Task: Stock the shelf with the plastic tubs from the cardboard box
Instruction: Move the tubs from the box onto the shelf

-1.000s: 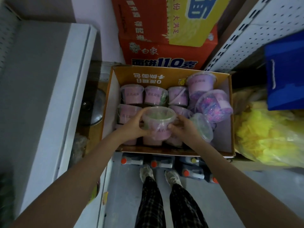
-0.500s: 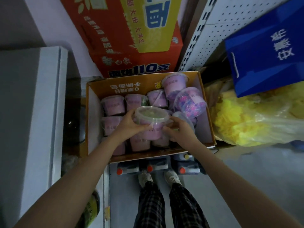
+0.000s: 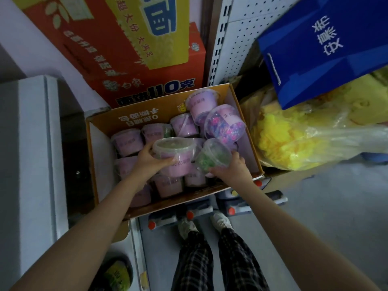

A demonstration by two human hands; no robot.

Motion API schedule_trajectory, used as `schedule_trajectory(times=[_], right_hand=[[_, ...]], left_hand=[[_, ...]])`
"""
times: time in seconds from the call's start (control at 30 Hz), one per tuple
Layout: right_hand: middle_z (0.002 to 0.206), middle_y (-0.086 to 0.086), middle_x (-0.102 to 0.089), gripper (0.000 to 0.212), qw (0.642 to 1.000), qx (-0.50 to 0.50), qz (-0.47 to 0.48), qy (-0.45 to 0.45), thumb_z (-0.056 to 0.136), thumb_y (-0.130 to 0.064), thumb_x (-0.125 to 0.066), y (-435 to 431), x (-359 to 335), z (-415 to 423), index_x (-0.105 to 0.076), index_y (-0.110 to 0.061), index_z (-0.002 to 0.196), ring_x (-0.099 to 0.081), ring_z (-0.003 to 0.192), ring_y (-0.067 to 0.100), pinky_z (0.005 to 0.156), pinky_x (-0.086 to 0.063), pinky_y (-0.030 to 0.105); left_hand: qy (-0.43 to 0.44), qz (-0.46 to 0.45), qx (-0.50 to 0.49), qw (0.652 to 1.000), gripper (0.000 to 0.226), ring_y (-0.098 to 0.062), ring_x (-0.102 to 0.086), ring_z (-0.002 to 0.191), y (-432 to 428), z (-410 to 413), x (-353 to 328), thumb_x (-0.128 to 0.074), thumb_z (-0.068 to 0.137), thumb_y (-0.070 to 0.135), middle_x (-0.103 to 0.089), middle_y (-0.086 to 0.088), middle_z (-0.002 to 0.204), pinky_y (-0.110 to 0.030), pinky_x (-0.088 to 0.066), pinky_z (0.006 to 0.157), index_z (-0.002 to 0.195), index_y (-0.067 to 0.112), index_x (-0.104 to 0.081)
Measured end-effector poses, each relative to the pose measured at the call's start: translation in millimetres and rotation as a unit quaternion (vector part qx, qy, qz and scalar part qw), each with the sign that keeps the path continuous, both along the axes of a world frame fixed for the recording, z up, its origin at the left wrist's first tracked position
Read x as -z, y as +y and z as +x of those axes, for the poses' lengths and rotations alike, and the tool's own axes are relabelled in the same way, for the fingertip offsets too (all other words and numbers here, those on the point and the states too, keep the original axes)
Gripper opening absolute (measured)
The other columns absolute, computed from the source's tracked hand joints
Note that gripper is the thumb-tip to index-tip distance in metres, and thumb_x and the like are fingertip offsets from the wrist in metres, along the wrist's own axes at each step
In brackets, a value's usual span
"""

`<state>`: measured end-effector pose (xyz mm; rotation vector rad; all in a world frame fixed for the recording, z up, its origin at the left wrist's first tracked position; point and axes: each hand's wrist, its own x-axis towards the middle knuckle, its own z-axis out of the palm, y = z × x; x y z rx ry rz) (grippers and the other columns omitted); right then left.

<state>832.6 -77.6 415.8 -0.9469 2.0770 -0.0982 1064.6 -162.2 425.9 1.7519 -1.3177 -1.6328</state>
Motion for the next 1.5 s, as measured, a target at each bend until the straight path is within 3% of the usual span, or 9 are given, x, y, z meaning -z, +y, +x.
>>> schedule_trajectory(times=[0.1, 0.3, 0.5, 0.7, 0.9, 1.03, 1.27, 1.4, 1.5], right_hand=[[0.145, 0.015, -0.021, 0.113, 0.999, -0.014, 0.026, -0.017, 0.067, -0.053, -0.075, -4, 10, 10, -0.006, -0.012, 0.146, -0.027, 0.132, 0.035, 0.102, -0.035, 0.044], [0.127, 0.012, -0.033, 0.074, 0.99, 0.071, -0.12, -0.002, 0.074, -0.04, -0.074, -10, 5, 27, -0.036, -0.014, 0.132, -0.047, 0.11, 0.031, 0.086, -0.043, 0.036], [0.128, 0.01, -0.033, 0.088, 0.965, 0.182, -0.181, -0.05, 0.065, -0.026, -0.084, -13, 7, 29, -0.034, -0.012, 0.136, -0.046, 0.116, 0.028, 0.1, -0.044, 0.04], [0.142, 0.012, -0.034, 0.103, 0.961, 0.215, -0.132, -0.114, 0.068, -0.031, -0.082, -26, 14, 29, -0.017, -0.015, 0.145, -0.039, 0.13, 0.03, 0.103, -0.04, 0.042], [0.128, 0.002, -0.048, 0.092, 0.948, 0.252, -0.159, -0.116, 0.061, -0.031, -0.085, -27, 14, 35, -0.032, -0.024, 0.135, -0.049, 0.117, 0.02, 0.093, -0.047, 0.033], [0.126, 0.001, -0.047, 0.088, 0.955, 0.214, -0.175, -0.111, 0.06, -0.03, -0.086, -23, 4, 41, -0.036, -0.025, 0.133, -0.048, 0.113, 0.017, 0.09, -0.048, 0.032], [0.126, -0.003, -0.049, 0.088, 0.965, 0.085, -0.217, -0.123, 0.059, -0.03, -0.086, -24, -37, 47, -0.037, -0.028, 0.132, -0.049, 0.114, 0.017, 0.094, -0.048, 0.04], [0.121, -0.006, -0.051, 0.084, 0.954, 0.04, -0.26, -0.142, 0.058, -0.027, -0.087, -30, -65, 45, -0.04, -0.027, 0.128, -0.048, 0.109, 0.01, 0.089, -0.042, 0.025], [0.113, -0.007, -0.057, 0.076, 0.943, 0.016, -0.266, -0.197, 0.057, -0.028, -0.087, -40, -94, 47, -0.043, -0.031, 0.118, -0.058, 0.102, 0.011, 0.088, -0.049, 0.03]], left_hand=[[0.003, 0.003, 0.004, 1.0, 0.066, -0.014, -0.06, 0.104, 0, 6, 0, -0.086, 0.061, 0.023, -0.063, 0.002, 0.113, -0.03, -0.053, 0.083, 0.12, 0.023, -0.056], [0.006, 0.001, -0.014, 1.0, 0.054, 0.0, -0.056, 0.092, 4, 14, -9, -0.082, 0.068, 0.014, -0.058, 0.017, 0.102, -0.015, -0.047, 0.065, 0.108, 0.032, -0.051], [0.004, 0.013, -0.047, 0.999, 0.067, -0.005, -0.054, 0.098, 2, 29, -12, -0.083, 0.066, 0.017, -0.056, 0.011, 0.109, -0.021, -0.049, 0.068, 0.123, 0.028, -0.049], [0.026, 0.015, -0.066, 0.997, 0.057, -0.007, -0.054, 0.102, 5, 42, -6, -0.083, 0.065, 0.015, -0.056, 0.013, 0.109, -0.022, -0.05, 0.071, 0.108, 0.036, -0.052], [0.034, 0.011, -0.08, 0.996, 0.054, -0.001, -0.055, 0.099, 6, 48, -2, -0.083, 0.063, 0.012, -0.057, 0.016, 0.106, -0.028, -0.053, 0.077, 0.1, 0.039, -0.055], [0.025, 0.014, -0.098, 0.995, 0.054, -0.003, -0.054, 0.099, 7, 50, -10, -0.083, 0.063, 0.013, -0.054, 0.019, 0.103, -0.025, -0.052, 0.075, 0.097, 0.041, -0.052], [0.017, 0.007, -0.129, 0.991, 0.064, -0.01, -0.055, 0.101, 11, 53, -49, -0.082, 0.067, 0.015, -0.055, 0.015, 0.102, -0.019, -0.048, 0.064, 0.119, 0.03, -0.048], [0.016, -0.033, -0.159, 0.987, 0.065, -0.009, -0.055, 0.099, 19, 58, -82, -0.083, 0.066, 0.017, -0.055, 0.016, 0.101, -0.023, -0.05, 0.071, 0.12, 0.029, -0.049], [0.038, -0.057, -0.207, 0.976, 0.067, -0.009, -0.057, 0.1, 32, 61, -118, -0.082, 0.066, 0.015, -0.058, 0.012, 0.106, -0.024, -0.051, 0.07, 0.124, 0.027, -0.05]])
